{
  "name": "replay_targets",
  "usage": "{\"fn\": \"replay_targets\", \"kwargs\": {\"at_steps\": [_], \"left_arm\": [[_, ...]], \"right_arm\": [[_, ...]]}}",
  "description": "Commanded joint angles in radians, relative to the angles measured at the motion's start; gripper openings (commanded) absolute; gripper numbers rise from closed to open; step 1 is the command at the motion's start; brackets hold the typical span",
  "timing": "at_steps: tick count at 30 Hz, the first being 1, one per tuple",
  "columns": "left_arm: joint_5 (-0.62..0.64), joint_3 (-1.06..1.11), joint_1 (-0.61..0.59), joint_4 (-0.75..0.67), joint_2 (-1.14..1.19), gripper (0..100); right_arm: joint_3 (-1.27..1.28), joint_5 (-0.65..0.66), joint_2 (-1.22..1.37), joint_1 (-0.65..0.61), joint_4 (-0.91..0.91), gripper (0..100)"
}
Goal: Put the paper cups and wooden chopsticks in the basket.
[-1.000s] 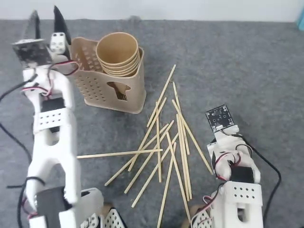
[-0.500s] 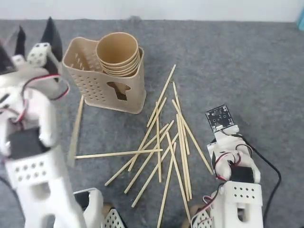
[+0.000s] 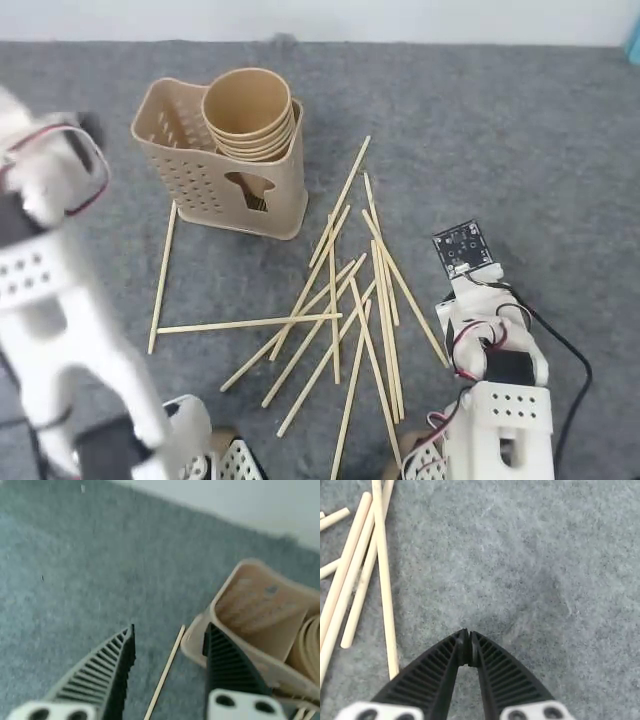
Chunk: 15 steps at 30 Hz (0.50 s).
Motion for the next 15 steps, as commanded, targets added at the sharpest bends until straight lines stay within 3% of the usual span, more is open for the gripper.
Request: {"fn": "replay_targets", "kwargs": {"at_steps": [1, 8, 15], "left_arm": [[-0.101, 0.082, -0.032, 0.003, 0.129, 21], [-0.276, 0.320, -0.044, -0.221, 0.272, 21], [-0.397, 0.750, -0.052, -0.884, 0.285, 21]], "right_arm": [[-0.002, 0.011, 0.010, -0.005, -0.019, 0.8], [-0.002, 0.011, 0.008, -0.005, -0.019, 0.8], [-0.002, 0.011, 0.010, -0.005, -0.019, 0.8]]}}
